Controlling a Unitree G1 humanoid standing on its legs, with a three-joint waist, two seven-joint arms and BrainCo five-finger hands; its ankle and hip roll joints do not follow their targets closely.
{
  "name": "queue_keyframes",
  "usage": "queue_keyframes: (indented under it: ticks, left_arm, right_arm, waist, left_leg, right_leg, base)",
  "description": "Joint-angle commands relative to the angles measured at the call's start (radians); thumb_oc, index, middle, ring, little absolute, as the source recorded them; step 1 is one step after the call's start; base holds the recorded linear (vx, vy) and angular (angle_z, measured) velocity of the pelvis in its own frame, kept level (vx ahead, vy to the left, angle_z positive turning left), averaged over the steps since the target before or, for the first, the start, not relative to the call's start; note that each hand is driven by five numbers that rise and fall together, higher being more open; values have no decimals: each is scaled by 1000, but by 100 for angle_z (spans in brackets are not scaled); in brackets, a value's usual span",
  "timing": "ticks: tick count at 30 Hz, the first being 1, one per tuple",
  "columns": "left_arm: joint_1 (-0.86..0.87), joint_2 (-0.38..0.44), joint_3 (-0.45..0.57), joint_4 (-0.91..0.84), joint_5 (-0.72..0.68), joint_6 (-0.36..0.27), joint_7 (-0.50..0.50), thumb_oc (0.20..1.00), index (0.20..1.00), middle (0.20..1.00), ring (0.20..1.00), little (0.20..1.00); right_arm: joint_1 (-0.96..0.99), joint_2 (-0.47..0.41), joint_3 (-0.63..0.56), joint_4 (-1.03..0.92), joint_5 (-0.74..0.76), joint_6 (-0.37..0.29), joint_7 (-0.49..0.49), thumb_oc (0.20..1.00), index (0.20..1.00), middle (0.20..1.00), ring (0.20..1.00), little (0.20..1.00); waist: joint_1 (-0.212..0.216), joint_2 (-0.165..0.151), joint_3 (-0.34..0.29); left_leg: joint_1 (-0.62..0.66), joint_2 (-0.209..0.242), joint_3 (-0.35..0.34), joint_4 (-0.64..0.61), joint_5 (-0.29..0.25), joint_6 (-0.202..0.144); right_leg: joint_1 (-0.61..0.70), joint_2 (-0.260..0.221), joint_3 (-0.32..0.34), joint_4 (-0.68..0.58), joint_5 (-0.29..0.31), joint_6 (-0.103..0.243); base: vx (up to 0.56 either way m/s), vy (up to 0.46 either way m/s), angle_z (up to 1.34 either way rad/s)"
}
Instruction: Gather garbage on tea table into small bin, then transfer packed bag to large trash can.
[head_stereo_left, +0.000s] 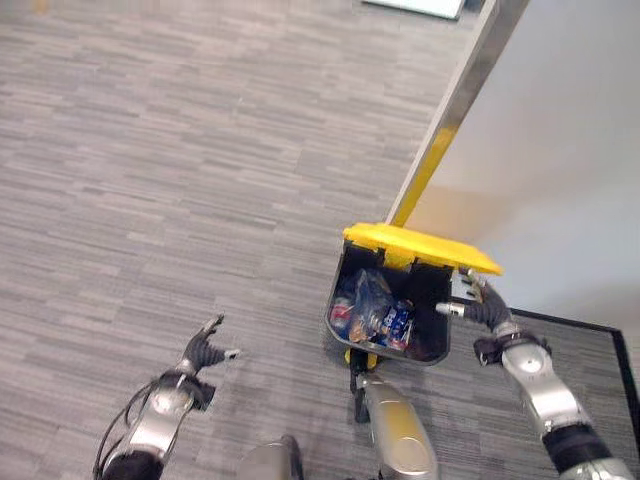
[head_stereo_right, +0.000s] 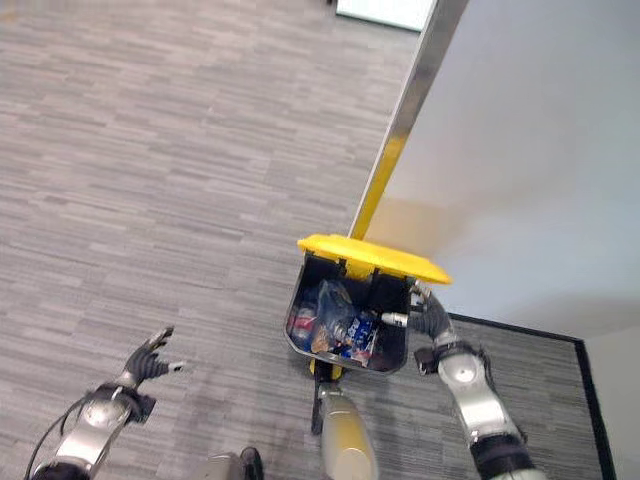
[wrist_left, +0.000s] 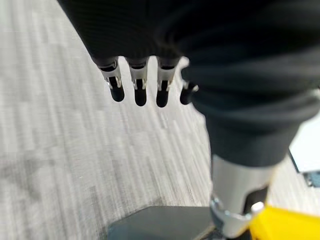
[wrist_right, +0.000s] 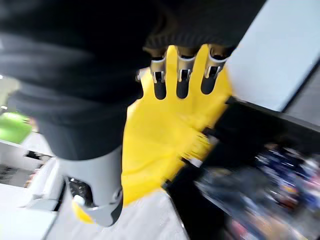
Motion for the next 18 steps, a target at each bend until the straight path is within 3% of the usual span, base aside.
queue_keyframes:
  ticks: [1, 2, 4, 7, 10, 18]
  left_arm:
    - [15, -11, 3, -79, -68, -28, 13, 1000, 1000, 1000, 1000, 1000]
    - [55, -22, 35, -92, -85, -22, 7, 1000, 1000, 1000, 1000, 1000]
    - [71, -28, 51, -91, -92, -21, 10, 1000, 1000, 1000, 1000, 1000]
    - [115, -30, 82, -91, -114, -20, 22, 1000, 1000, 1000, 1000, 1000]
    - [115, -28, 79, -78, -119, -17, 16, 1000, 1000, 1000, 1000, 1000]
    - [143, -30, 81, -77, -96, -11, -3, 1000, 1000, 1000, 1000, 1000]
  right_arm:
    - [5, -23, -8, -36, -36, -45, 4, 1000, 1000, 1000, 1000, 1000]
    - [56, -5, -22, 1, -66, -41, 4, 1000, 1000, 1000, 1000, 1000]
    - [77, 5, -24, 20, -79, -40, 5, 1000, 1000, 1000, 1000, 1000]
    - [115, 18, -10, 63, -94, -29, 19, 1000, 1000, 1000, 1000, 1000]
    - [114, 9, 3, 75, -97, -24, 23, 1000, 1000, 1000, 1000, 1000]
    - [150, -28, -32, 88, -87, -21, 13, 1000, 1000, 1000, 1000, 1000]
  waist:
    - [5, 55, -33]
    - [18, 80, -58]
    - [27, 82, -69]
    - [61, 53, -107]
    - [69, 45, -127]
    - [62, 41, -158]
  left_leg:
    - [63, -57, -63, -109, -53, -19]
    - [52, -35, -63, -167, -1, -22]
    - [47, -30, -62, -183, 13, -26]
    - [19, -15, -59, -220, 53, -51]
    - [-8, 4, -47, -239, 80, -72]
    - [21, 27, -23, -270, 103, -102]
  right_leg:
    - [0, 30, 4, 34, 96, -8]
    - [47, 55, 28, 140, 25, -26]
    - [82, 68, 43, 147, 13, -29]
    - [212, 120, 71, -40, -49, -39]
    - [241, 146, 74, -151, -39, -44]
    - [364, 160, 51, -347, -12, -57]
  base:
    - [-79, 14, -24]
    - [-57, -17, -24]
    - [-42, -65, -14]
    - [-25, -192, -2]
    - [-28, -129, -32]
    - [20, -97, -3]
